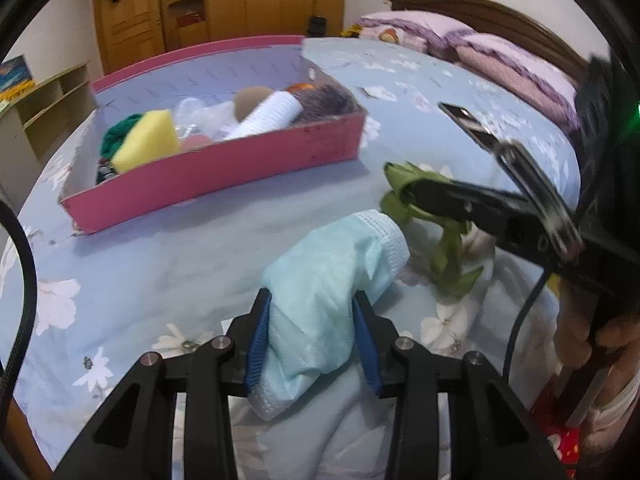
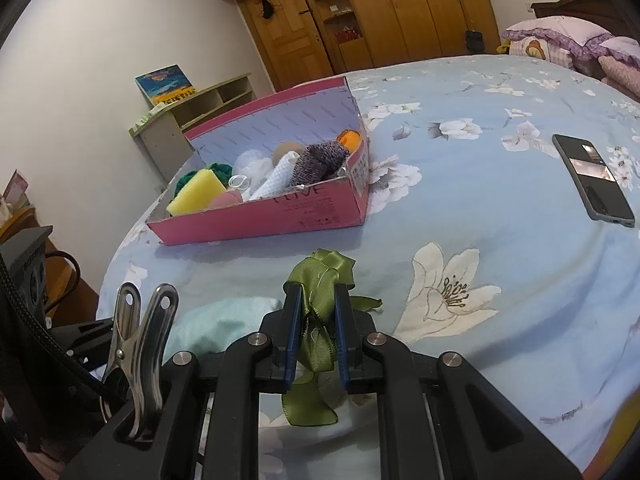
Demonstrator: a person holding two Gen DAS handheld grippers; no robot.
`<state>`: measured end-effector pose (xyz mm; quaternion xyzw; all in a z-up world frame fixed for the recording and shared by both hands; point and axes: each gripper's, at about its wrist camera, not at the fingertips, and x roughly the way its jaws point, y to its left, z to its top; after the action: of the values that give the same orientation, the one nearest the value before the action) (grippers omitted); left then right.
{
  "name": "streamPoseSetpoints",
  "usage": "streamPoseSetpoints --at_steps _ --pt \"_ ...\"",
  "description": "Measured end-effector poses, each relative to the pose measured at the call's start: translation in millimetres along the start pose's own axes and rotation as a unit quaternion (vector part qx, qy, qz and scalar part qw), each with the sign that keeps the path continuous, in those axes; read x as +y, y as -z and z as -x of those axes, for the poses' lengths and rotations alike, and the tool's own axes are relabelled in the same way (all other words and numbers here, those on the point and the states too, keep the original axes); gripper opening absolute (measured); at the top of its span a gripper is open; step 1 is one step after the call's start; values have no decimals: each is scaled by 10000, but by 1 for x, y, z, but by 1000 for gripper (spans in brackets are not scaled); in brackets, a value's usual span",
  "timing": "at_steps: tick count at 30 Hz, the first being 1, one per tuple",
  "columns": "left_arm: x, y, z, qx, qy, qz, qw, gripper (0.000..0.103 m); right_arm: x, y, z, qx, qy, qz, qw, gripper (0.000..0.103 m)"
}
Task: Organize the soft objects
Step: 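Grasp the light blue mask with the left tool while the right tool holds the ribbon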
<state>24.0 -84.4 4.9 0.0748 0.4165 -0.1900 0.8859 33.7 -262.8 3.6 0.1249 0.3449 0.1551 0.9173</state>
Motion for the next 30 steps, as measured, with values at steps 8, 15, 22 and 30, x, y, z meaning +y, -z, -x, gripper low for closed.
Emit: streamPoseSetpoints --at_steps 8,15,22,30 --pt "30 -5 15 -209 -3 570 9982 41 10 -4 9 -168 8 125 9998 15" --pt "45 -15 36 -534 -37 880 9947 41 26 -14 21 -286 68 391 9988 15" --pt "59 -30 48 -718 -65 1126 9910 41 34 -27 29 -336 78 532 9980 15" --pt "74 -51 55 -858 -154 1236 9885 41 43 -46 28 -357 -25 629 9974 15"
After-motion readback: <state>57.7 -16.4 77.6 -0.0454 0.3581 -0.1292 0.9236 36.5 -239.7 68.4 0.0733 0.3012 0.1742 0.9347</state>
